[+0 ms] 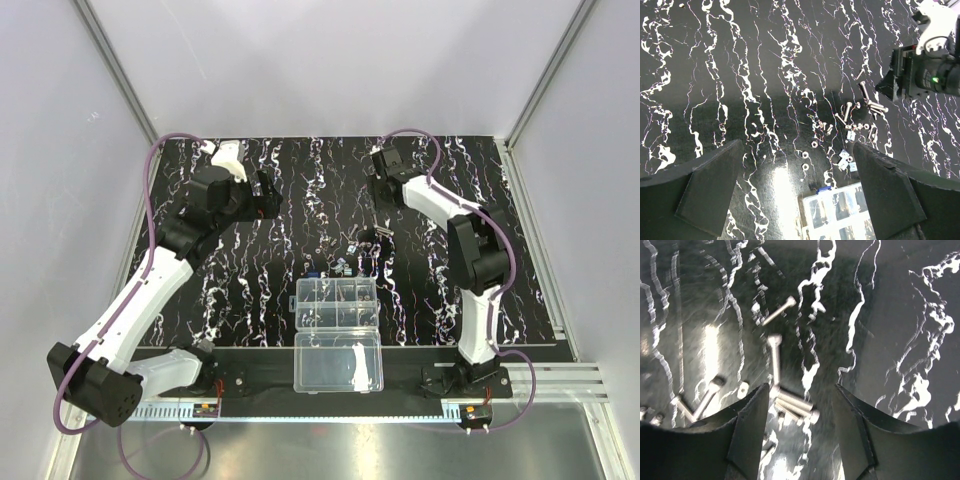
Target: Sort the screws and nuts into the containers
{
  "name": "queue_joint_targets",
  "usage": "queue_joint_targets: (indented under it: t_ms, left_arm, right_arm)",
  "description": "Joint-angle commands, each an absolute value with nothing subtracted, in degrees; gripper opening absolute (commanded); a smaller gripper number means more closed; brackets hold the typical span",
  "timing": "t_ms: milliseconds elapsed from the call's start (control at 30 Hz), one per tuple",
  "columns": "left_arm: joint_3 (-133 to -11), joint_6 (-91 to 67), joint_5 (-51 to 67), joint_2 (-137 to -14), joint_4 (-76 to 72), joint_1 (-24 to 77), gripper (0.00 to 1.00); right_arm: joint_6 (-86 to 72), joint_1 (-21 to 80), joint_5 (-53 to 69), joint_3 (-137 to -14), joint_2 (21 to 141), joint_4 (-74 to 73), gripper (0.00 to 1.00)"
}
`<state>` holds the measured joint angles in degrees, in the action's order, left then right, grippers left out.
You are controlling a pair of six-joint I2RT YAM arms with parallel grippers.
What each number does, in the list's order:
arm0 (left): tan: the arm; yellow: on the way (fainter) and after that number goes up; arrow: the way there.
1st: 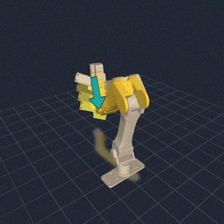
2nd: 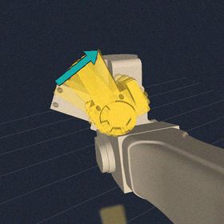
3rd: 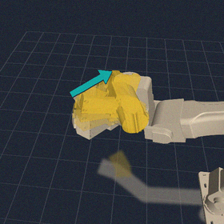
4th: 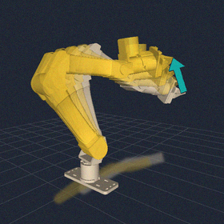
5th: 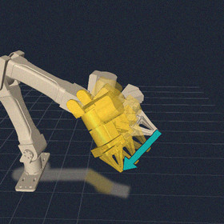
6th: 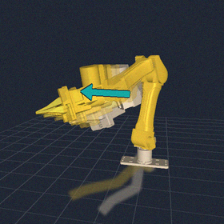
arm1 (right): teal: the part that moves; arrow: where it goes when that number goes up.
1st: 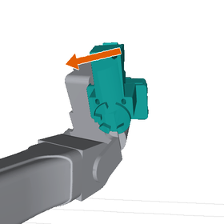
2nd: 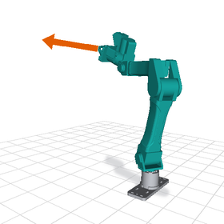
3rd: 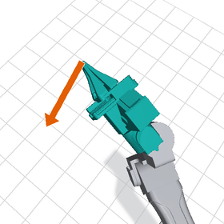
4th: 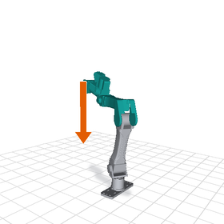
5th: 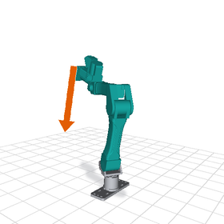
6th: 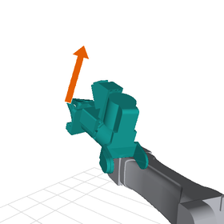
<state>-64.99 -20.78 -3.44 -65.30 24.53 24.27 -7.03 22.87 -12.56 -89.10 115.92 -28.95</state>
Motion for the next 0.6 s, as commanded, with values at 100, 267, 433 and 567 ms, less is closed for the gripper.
queue_joint_targets:
  t_ms: [100,267,433,567]
  left_arm:
    - [-66.2,-19.6,-4.8,-64.8,23.6,24.1,0.99]
    - [-66.2,-19.6,-4.9,-65.2,23.6,24.1,0.99]
    - [-66.1,-19.7,-4.9,-65.3,23.4,24.1,0.99]
    - [-66.1,-19.7,-4.9,-65.3,23.6,24.1,0.99]
  right_arm:
    - [-5.3,21.0,-4.8,-94.7,120.1,-27.2,0.56]
    - [-5.9,21.1,-1.3,-96.0,121.6,-27.2,0.55]
    - [-5.5,21.0,-1.1,-96.5,123.3,-27.9,0.53]
    - [-4.8,21.0,-2.7,-97.2,125.0,-29.7,0.51]
